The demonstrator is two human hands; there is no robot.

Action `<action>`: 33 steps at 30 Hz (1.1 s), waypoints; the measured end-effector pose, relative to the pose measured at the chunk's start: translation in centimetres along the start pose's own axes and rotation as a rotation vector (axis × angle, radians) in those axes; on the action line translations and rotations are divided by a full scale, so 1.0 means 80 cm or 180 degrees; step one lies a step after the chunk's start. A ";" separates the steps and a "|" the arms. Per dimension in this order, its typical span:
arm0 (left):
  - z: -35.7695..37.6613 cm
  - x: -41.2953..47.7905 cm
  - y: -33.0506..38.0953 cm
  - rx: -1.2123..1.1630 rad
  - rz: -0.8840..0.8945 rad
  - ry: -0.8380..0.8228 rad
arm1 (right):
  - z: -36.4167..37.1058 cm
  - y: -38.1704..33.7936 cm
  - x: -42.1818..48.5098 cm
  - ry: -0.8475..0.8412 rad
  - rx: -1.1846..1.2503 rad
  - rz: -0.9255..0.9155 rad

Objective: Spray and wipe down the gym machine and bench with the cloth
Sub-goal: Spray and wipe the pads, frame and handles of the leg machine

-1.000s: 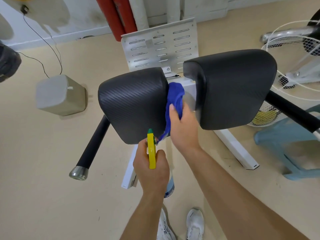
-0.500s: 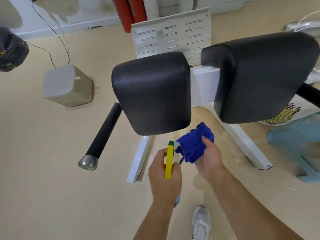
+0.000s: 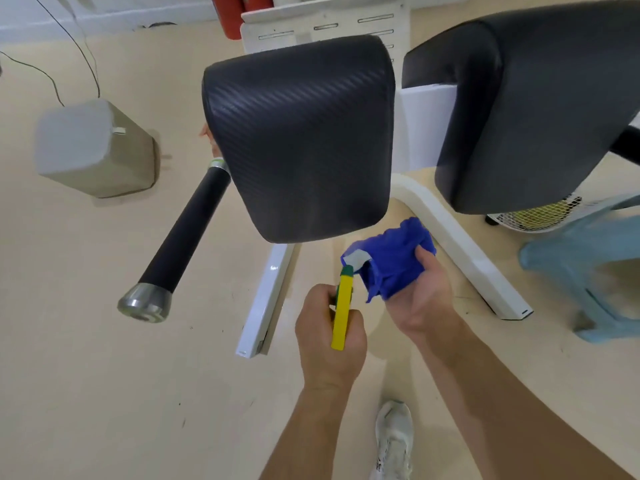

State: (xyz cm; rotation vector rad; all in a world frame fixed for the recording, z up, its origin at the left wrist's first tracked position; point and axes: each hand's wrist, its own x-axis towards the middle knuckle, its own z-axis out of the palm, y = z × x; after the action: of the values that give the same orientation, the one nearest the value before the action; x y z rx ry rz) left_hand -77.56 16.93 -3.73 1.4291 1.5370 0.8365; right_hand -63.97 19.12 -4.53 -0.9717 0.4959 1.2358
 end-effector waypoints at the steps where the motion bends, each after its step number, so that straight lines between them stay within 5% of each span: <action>1: -0.005 -0.002 -0.003 -0.0028 -0.0011 0.0060 | 0.003 0.004 -0.002 -0.0128 0.0044 0.0030; 15: -0.089 -0.002 -0.018 -0.0044 -0.0292 0.0594 | 0.039 0.103 -0.026 -0.0805 0.0277 -0.0021; 18: -0.105 -0.002 -0.027 0.0025 -0.0161 0.0725 | 0.084 0.127 -0.032 -0.1028 0.0334 0.0491; 23: -0.122 0.001 -0.036 0.0271 -0.0205 0.0786 | 0.129 0.143 -0.025 -0.0477 0.0434 0.1275; 33: -0.093 0.002 -0.013 -0.0030 -0.0360 0.0361 | 0.077 0.015 -0.039 0.0301 -0.0006 -0.0201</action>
State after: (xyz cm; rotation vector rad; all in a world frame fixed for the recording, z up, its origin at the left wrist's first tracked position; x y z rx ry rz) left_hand -84.74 17.48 -1.67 1.2937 1.6805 0.8676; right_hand -67.15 22.52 0.74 -1.0434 0.5341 1.1377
